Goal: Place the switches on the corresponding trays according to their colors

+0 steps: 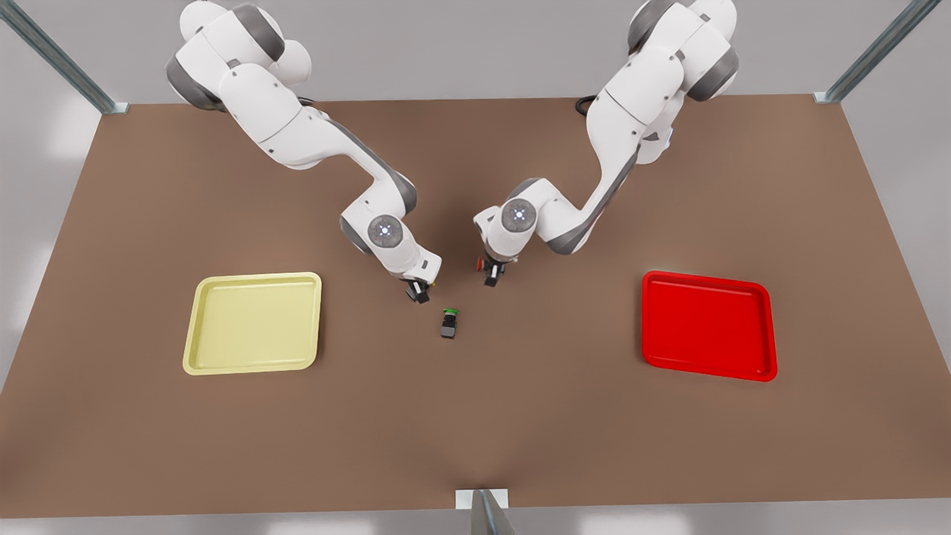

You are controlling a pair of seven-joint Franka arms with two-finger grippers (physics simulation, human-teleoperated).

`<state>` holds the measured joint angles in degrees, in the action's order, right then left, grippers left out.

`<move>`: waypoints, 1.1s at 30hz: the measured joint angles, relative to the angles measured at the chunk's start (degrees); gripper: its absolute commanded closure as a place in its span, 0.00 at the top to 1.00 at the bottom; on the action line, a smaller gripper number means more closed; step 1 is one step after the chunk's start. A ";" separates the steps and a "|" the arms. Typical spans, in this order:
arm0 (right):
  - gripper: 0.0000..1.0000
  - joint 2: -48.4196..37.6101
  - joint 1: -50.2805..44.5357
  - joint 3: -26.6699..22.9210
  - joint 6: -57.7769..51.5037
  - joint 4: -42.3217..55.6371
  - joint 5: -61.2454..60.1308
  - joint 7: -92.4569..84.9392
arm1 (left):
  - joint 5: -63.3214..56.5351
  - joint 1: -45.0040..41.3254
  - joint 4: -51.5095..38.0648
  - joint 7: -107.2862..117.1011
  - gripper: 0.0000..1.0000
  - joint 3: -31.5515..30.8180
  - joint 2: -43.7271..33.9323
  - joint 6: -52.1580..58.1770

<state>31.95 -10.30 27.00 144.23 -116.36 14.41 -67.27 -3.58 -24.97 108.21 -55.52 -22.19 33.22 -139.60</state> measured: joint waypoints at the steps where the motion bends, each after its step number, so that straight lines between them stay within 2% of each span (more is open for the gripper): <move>1: 1.00 0.36 -0.23 -0.10 0.36 0.33 0.44 -0.37 | 0.01 -0.01 2.84 1.54 1.00 0.04 -0.62 -4.27; 4: 1.00 1.23 -0.50 -0.10 0.92 0.65 3.43 -0.84 | 0.04 0.00 5.81 2.92 1.00 0.04 -0.64 -9.61; 10: 1.00 2.77 -0.26 -0.10 1.67 0.52 3.96 -0.85 | -1.61 -0.17 6.01 3.19 1.00 0.13 1.96 -14.29; 16: 1.00 1.93 0.03 -0.10 1.49 0.43 3.96 -0.67 | -2.86 -0.15 7.09 3.84 1.00 0.51 2.33 -15.66; 17: 1.00 2.29 0.02 -0.10 1.57 0.52 3.96 -0.67 | -3.12 -0.26 9.20 3.84 1.00 0.56 2.29 -19.16; 23: 1.00 4.06 -0.47 -0.10 1.67 0.70 3.88 -0.67 | -4.07 -0.26 10.00 4.46 1.00 0.57 1.85 -19.18; 26: 1.00 4.08 -0.51 -0.10 1.62 0.77 3.89 -0.67 | -4.34 -1.02 8.75 4.51 1.00 0.56 1.84 -14.67; 27: 0.93 3.93 -0.42 -0.10 1.64 0.71 3.95 -0.67 | -5.32 -1.30 8.37 6.32 1.00 0.57 1.77 -13.97; 28: 0.79 3.78 -0.42 -0.10 1.59 0.70 3.96 -0.67 | -6.30 -1.31 7.82 7.89 1.00 0.57 1.83 -12.72; 29: 0.69 3.73 -0.25 -0.10 1.58 0.62 3.96 -0.67 | -7.06 -1.31 6.74 8.56 1.00 0.57 2.01 -10.41; 30: 0.64 3.57 -0.11 -0.10 1.50 0.61 3.96 -0.67 | -7.63 -1.31 6.65 9.01 1.00 0.57 1.94 -9.74; 33: 0.64 3.82 -0.24 -0.10 1.58 0.78 3.87 -0.43 | -8.66 -1.31 5.62 9.90 1.00 0.57 2.02 -7.53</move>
<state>35.77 -10.55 26.89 145.81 -115.58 18.28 -67.70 -12.24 -26.28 113.84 -45.62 -21.62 35.25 -147.13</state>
